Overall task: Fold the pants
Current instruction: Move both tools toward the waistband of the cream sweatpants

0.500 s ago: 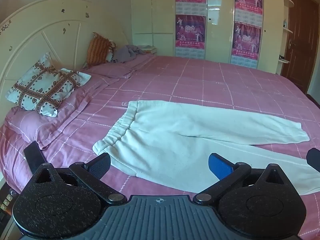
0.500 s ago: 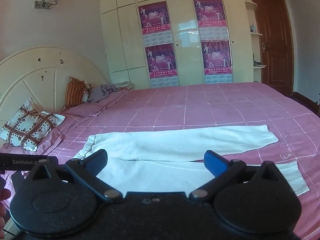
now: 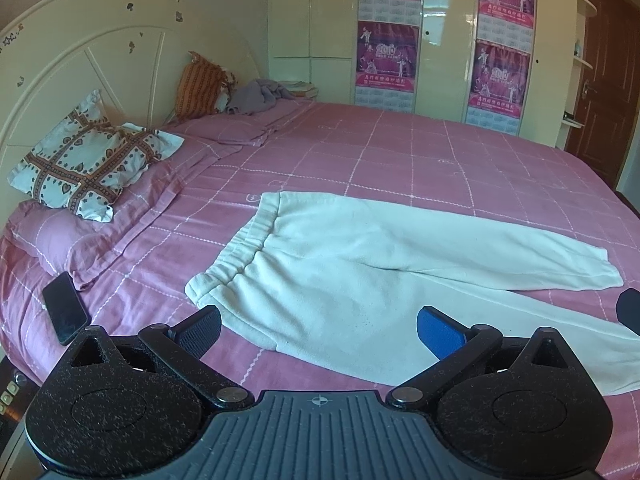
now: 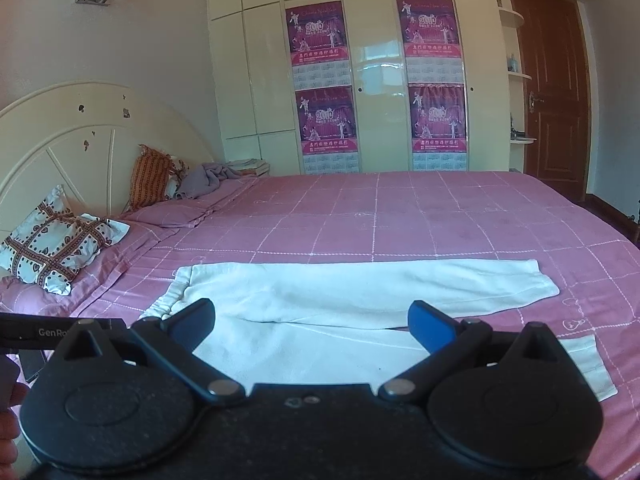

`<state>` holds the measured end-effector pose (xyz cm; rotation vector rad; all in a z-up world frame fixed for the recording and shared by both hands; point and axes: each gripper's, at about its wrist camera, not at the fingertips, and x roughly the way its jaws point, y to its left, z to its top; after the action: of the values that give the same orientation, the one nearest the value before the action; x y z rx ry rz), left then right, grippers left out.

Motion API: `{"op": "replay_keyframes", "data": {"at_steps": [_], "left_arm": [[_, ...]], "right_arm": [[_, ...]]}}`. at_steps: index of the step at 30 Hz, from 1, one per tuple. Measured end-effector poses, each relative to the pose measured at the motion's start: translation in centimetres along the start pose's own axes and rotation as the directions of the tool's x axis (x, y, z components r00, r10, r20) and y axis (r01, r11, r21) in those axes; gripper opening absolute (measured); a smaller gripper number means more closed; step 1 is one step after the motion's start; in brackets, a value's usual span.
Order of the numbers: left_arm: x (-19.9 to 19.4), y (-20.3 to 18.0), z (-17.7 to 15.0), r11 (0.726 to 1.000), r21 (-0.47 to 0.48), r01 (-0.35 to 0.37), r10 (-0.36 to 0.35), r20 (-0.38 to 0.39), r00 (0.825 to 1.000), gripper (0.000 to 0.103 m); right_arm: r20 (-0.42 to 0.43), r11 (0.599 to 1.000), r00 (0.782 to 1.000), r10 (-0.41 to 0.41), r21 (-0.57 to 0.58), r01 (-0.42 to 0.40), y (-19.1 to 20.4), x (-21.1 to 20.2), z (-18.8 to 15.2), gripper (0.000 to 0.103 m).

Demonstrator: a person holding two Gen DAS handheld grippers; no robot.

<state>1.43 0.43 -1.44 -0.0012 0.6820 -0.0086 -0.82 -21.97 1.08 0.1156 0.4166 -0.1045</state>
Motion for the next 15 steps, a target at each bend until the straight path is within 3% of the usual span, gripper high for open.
{"op": "replay_keyframes", "data": {"at_steps": [15], "left_arm": [[0.83, -0.03, -0.11, 1.0, -0.006, -0.027, 0.027, -0.025, 0.999, 0.103]], "right_arm": [[-0.104, 0.996, 0.991, -0.085, 0.018, 0.087, -0.16, 0.81, 0.87, 0.103]]}}
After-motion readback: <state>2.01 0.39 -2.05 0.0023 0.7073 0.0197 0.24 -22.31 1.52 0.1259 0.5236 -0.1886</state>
